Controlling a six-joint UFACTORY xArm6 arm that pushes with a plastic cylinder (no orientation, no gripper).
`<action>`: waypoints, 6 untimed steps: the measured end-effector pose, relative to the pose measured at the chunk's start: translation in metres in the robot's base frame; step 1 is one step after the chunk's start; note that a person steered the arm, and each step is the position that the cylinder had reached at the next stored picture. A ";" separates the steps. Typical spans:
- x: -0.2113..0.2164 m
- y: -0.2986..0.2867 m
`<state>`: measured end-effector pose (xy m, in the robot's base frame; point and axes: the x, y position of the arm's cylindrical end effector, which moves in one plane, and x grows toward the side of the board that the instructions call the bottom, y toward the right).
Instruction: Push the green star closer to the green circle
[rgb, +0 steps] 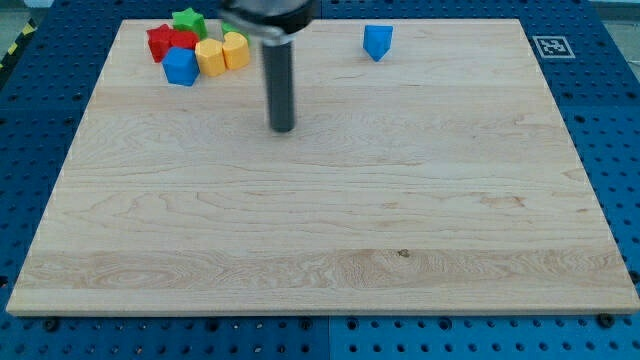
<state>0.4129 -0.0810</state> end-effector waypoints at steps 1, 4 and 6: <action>0.000 -0.079; -0.090 -0.224; -0.220 -0.193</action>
